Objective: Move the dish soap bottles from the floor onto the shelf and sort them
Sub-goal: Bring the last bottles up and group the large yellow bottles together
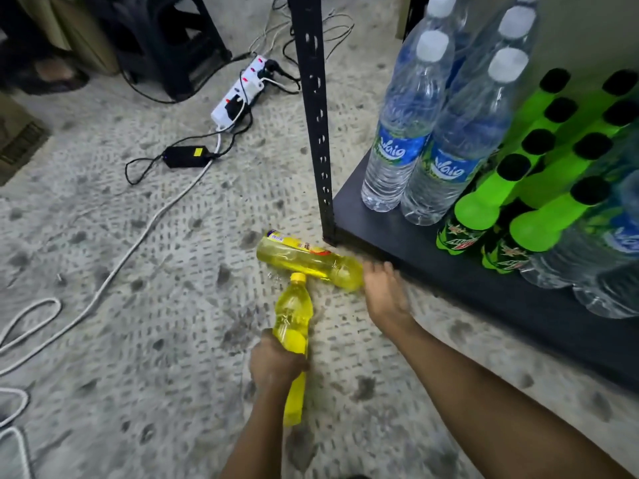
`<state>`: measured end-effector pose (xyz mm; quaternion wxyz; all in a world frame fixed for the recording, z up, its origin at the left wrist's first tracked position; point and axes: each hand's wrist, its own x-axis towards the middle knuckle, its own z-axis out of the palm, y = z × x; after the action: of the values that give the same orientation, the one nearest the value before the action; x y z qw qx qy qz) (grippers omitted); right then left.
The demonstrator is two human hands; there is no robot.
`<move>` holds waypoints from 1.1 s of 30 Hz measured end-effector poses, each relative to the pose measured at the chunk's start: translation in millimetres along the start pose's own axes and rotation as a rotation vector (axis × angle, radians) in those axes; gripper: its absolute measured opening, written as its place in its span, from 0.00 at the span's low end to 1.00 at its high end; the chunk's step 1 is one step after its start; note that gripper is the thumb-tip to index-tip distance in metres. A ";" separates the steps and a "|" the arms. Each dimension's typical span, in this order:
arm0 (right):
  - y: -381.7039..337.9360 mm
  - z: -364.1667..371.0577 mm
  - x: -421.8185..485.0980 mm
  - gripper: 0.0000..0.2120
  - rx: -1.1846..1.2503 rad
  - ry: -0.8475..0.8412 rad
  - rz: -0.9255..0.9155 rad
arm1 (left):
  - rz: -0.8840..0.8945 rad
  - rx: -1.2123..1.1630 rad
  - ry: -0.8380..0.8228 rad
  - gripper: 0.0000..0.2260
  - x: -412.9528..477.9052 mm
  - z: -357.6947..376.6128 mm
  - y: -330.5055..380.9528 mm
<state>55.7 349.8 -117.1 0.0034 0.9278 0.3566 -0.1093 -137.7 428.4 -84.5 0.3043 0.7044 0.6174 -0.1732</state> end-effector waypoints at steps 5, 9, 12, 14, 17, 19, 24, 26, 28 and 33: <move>24.9 7.1 -28.5 0.20 0.162 -0.134 0.068 | -0.026 0.005 0.042 0.35 19.3 -19.1 -14.9; 85.8 0.2 -78.6 0.13 0.328 -0.331 0.131 | 0.008 0.089 0.012 0.35 22.1 -22.7 -14.9; 143.1 -15.0 -113.1 0.16 0.316 -0.355 0.155 | 0.124 0.176 0.020 0.40 23.6 -21.2 -11.5; 175.4 -25.4 -122.8 0.20 0.324 -0.351 0.243 | 0.203 0.163 0.019 0.42 26.7 -19.0 -8.1; 191.5 -26.2 -127.1 0.22 0.281 -0.317 0.379 | 0.157 0.120 0.035 0.45 30.1 -12.4 -2.2; 178.0 -26.2 -137.8 0.17 0.379 -0.271 0.455 | 0.127 0.119 0.091 0.44 29.4 -7.2 0.7; 124.7 8.2 -151.7 0.38 0.984 0.152 1.302 | 0.136 0.141 0.219 0.37 30.0 -2.0 7.9; 124.4 52.3 -145.8 0.50 1.305 0.135 1.470 | 0.124 0.156 0.221 0.37 32.3 -1.3 9.7; 139.2 115.2 -136.9 0.61 1.391 0.258 1.563 | 0.131 0.169 0.200 0.35 34.5 -2.3 10.5; 108.8 35.6 -163.0 0.43 1.414 0.301 1.745 | 0.150 0.226 0.145 0.27 25.3 -8.1 20.1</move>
<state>3.1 157.9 -126.2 -0.4896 0.6571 -0.5574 -0.1337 -114.7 451.9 -89.8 0.1898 0.7890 0.5600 -0.1667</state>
